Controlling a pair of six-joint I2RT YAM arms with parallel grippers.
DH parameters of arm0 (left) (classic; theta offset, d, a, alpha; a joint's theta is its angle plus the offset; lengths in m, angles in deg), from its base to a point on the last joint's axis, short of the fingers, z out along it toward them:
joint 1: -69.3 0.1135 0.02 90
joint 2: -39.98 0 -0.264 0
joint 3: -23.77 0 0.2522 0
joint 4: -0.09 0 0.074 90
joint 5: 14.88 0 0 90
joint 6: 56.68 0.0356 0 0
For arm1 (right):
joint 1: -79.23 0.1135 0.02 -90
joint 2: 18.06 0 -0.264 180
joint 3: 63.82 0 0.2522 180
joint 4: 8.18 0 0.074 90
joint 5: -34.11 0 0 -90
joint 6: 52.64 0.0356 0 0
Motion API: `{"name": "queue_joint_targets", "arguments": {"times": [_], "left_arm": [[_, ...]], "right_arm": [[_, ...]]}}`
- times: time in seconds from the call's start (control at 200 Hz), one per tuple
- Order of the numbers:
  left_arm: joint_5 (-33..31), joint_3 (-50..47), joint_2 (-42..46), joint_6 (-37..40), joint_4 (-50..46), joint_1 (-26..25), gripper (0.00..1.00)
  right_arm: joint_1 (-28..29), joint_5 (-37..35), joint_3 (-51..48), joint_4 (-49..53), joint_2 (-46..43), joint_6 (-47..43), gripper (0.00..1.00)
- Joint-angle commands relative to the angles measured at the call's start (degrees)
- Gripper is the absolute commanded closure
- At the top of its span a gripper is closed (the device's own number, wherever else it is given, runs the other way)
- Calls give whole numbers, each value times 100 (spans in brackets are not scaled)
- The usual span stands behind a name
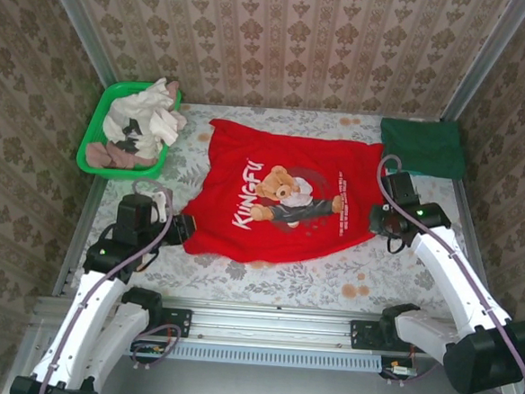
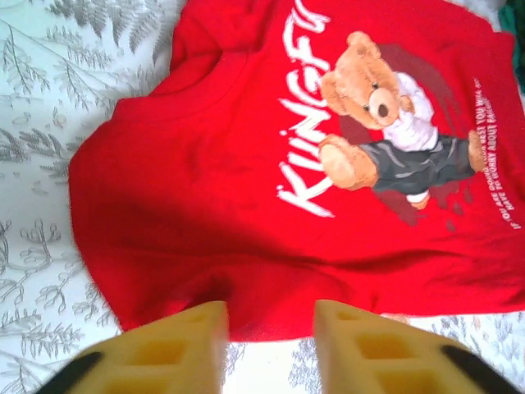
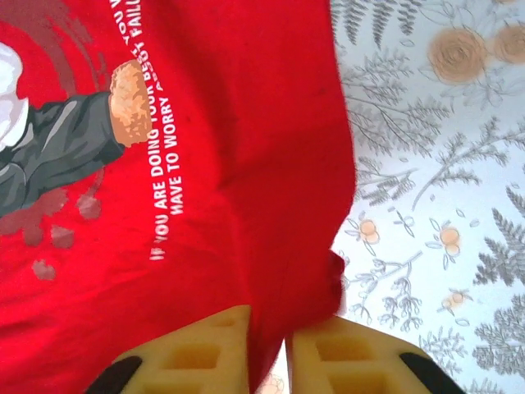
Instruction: Fold and stack the t-shirts
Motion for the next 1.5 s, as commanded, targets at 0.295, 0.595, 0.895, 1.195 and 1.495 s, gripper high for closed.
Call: {"name": "queue_joint_targets", "arguments": {"times": [0.295,0.595,0.895,1.195,1.495], "left_arm": [[-223,1050,-2468,174,1505,-468,41],[-401,3315,-6790,525,2434,-794,54],[-528,4323,-8558,672,1986,103,57],[-765,4422,-8707,708,1724,685,57],[-547,4349,-8445,682,1780,756,55]], "right_arm": [[544,795,511,-700,-198,109,35],[1204,1350,168,-2887,2280,745,34],[1790,912,-208,-2890,2873,813,32],[2408,678,-73,-3084,3284,463,28],[1543,-196,2212,-1782,4814,325,29]]}}
